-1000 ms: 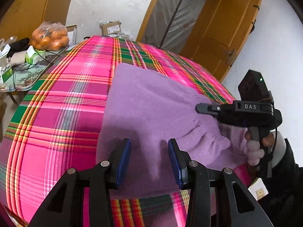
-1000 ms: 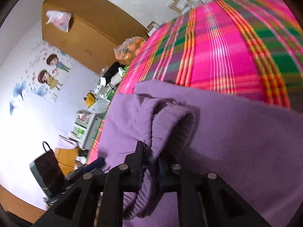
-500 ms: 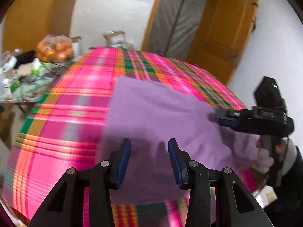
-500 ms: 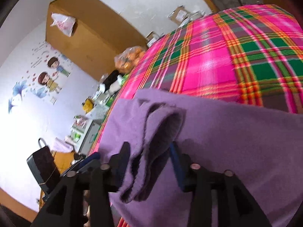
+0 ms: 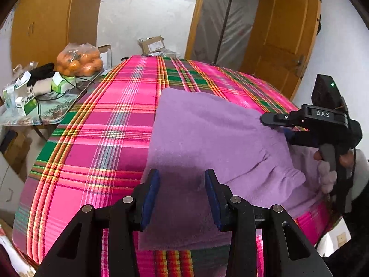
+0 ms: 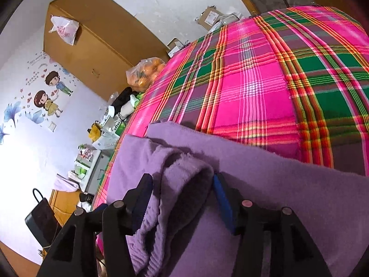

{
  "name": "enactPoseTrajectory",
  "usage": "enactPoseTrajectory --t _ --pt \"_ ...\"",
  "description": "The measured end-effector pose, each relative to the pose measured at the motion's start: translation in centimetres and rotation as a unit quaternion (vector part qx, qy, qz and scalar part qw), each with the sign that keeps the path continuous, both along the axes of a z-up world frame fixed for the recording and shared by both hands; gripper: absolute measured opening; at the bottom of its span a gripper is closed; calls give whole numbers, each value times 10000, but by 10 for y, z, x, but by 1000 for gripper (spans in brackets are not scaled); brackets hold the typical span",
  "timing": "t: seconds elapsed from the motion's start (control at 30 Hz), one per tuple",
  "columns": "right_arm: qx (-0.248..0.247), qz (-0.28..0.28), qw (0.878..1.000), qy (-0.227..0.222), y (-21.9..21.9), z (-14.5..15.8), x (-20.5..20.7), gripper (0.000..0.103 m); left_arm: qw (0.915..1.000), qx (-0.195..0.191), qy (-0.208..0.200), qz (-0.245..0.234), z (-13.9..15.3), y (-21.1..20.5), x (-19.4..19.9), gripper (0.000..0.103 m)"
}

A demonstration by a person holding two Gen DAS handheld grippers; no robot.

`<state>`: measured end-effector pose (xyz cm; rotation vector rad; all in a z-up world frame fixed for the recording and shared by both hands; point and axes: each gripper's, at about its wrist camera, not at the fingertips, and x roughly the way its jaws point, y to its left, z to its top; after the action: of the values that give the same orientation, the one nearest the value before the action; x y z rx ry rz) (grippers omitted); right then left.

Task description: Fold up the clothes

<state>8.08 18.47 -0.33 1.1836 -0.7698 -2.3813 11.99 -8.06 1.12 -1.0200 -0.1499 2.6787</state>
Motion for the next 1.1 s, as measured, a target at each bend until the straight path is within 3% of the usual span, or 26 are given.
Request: enactPoseTrajectory --t 0.23,0.3,0.33,0.47,0.6,0.8,0.93,1.1 --pt "37 -29 10000 -88 0 3 -2 52 10000 -3 -18 -37 0 2 -2 42" --pt "48 -38 9999 -113 1 4 -2 16 10000 5 -23 -54 0 2 -2 42" --pt "53 -42 9999 -125 1 5 -2 12 10000 9 -26 -62 0 2 -2 42" --pt "88 -119 9998 -141 3 11 4 12 9999 24 -33 -106 -1 2 0 42" --pt "178 -228 9985 -462 6 -2 2 20 9998 -1 -29 -176 1 4 5 42" --pt "346 -30 9986 393 3 25 35 21 9989 100 57 -461 8 14 12 42" --pt "418 644 9933 866 -20 38 46 21 9971 58 31 -756 5 33 10 42" --pt "843 1415 9843 631 -44 16 55 21 9968 -29 13 -800 2 35 17 42"
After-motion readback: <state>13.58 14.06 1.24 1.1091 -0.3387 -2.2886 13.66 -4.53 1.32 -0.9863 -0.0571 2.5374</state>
